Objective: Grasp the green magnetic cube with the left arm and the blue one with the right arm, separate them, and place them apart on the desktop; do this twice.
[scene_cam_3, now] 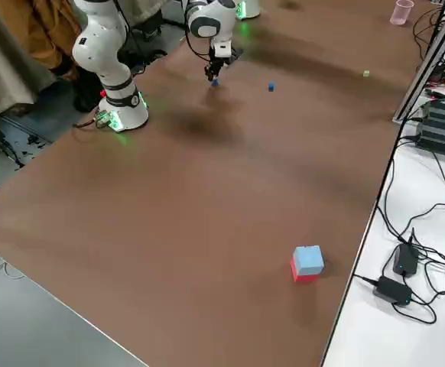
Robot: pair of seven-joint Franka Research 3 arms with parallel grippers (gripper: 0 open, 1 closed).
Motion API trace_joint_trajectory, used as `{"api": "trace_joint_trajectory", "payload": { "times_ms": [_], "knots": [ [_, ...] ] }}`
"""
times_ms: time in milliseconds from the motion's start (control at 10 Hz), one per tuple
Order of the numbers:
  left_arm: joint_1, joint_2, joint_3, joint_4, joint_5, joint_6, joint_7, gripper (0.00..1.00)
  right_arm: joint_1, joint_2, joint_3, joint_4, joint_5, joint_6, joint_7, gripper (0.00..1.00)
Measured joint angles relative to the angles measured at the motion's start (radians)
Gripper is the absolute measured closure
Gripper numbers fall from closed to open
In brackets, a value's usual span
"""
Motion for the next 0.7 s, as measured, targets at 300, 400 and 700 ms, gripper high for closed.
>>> {"api": "trace_joint_trajectory", "payload": {
  "times_ms": [300,400,700],
  "knots": [
    [0.295,-0.074,-0.165,0.000,-0.002,-0.035,0.468,0.00,-0.004,-0.002,-0.005,0.005,-0.002,0.013,-0.002,0.19],
    [0.392,-0.095,-0.241,0.000,-0.002,-0.040,0.631,0.00,-0.005,-0.004,-0.012,0.020,-0.006,0.019,-0.003,0.15],
    [0.331,-0.173,-0.220,-0.025,0.011,-0.109,0.903,0.00,-0.008,-0.007,-0.112,0.115,-0.073,0.022,-0.010,0.06]
  ]
}}
